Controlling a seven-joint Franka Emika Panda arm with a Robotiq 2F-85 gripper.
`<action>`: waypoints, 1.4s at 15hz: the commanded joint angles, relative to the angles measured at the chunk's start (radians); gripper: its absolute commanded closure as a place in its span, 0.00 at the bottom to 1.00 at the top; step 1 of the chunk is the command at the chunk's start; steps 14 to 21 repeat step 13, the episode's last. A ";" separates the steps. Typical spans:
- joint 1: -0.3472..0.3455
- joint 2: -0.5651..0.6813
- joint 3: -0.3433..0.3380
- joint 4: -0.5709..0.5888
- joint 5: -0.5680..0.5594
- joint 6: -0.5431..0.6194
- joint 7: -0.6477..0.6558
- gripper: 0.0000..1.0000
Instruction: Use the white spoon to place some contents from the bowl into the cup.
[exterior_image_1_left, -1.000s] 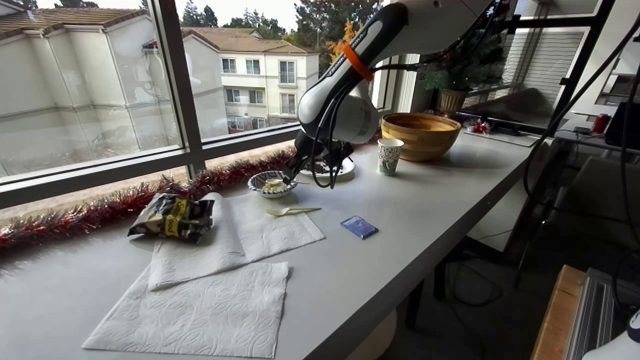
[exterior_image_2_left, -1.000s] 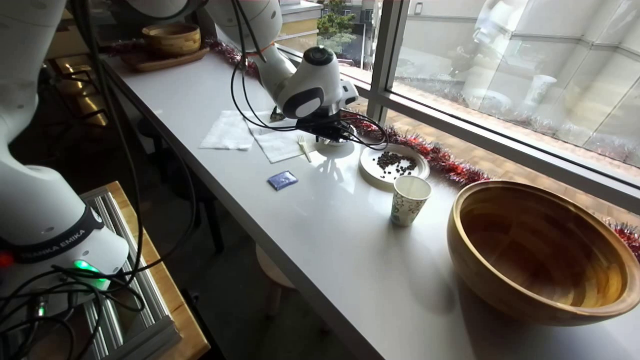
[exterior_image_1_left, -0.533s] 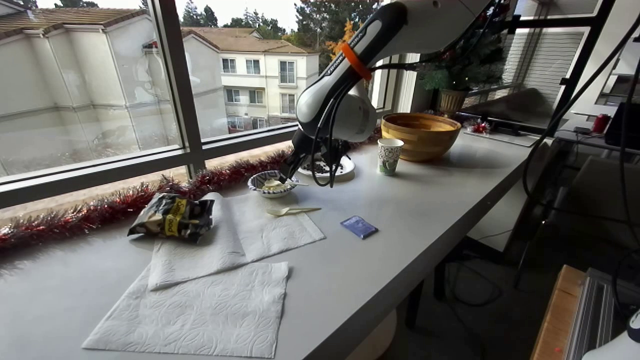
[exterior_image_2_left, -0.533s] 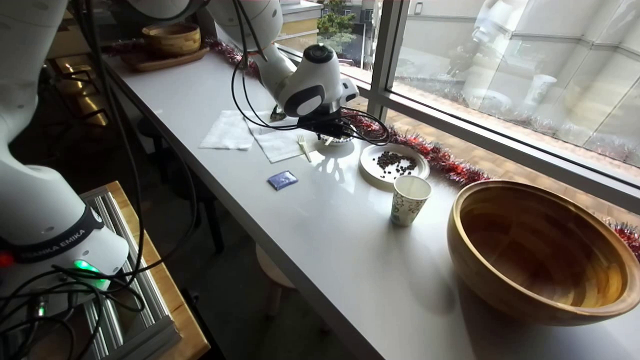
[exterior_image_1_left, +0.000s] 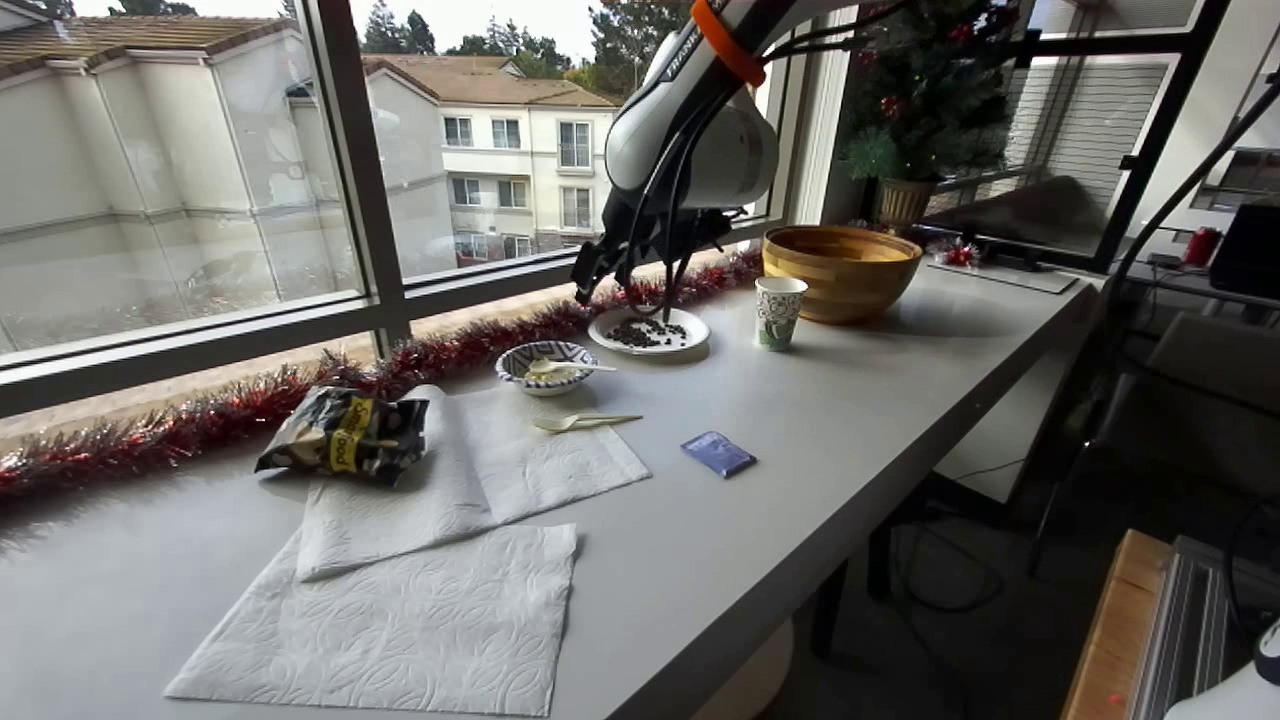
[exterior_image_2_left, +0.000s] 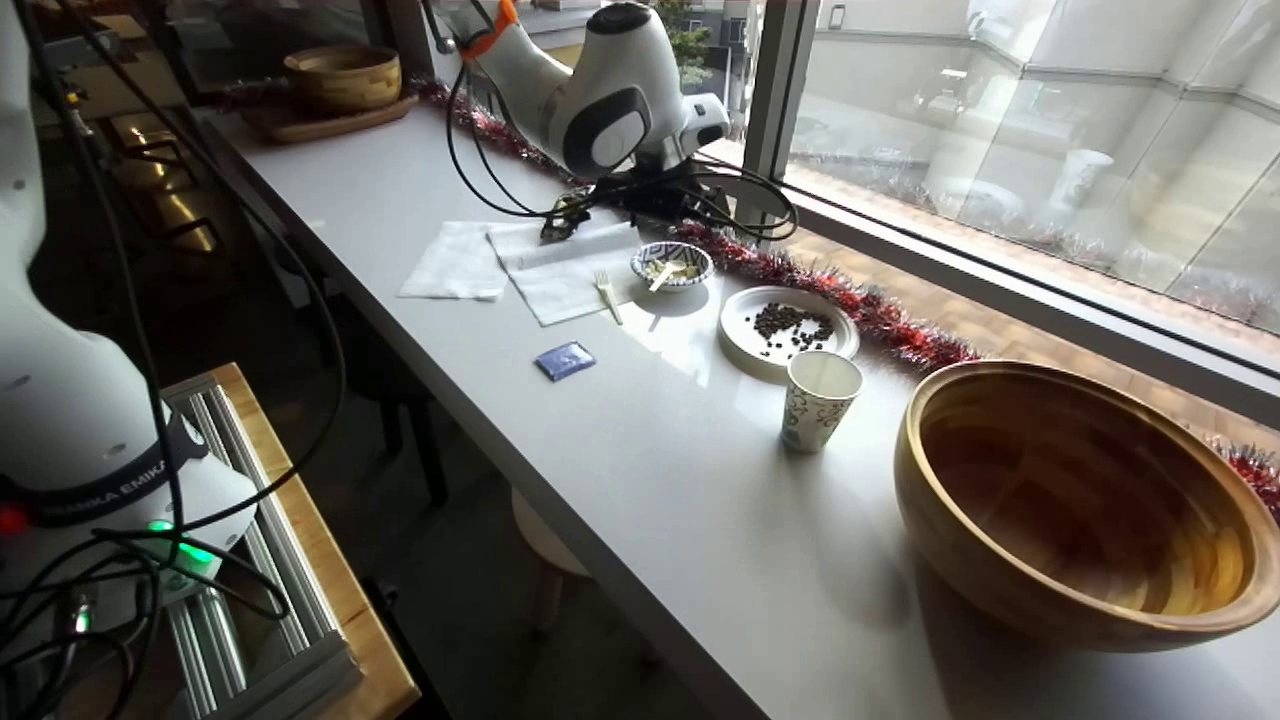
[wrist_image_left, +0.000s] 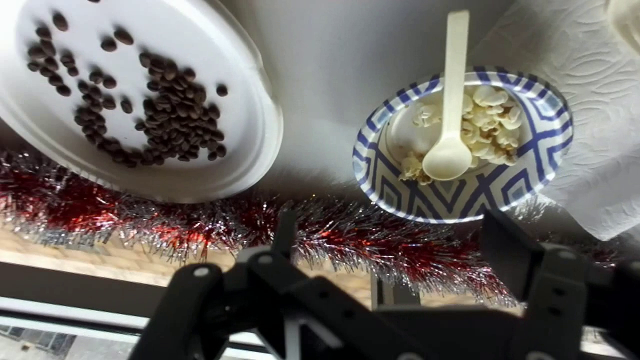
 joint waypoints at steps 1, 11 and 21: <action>0.204 -0.181 -0.234 -0.096 -0.101 -0.189 0.229 0.00; 0.238 -0.334 -0.181 -0.076 -0.132 -0.713 0.314 0.00; 0.237 -0.332 -0.180 -0.076 -0.132 -0.711 0.314 0.00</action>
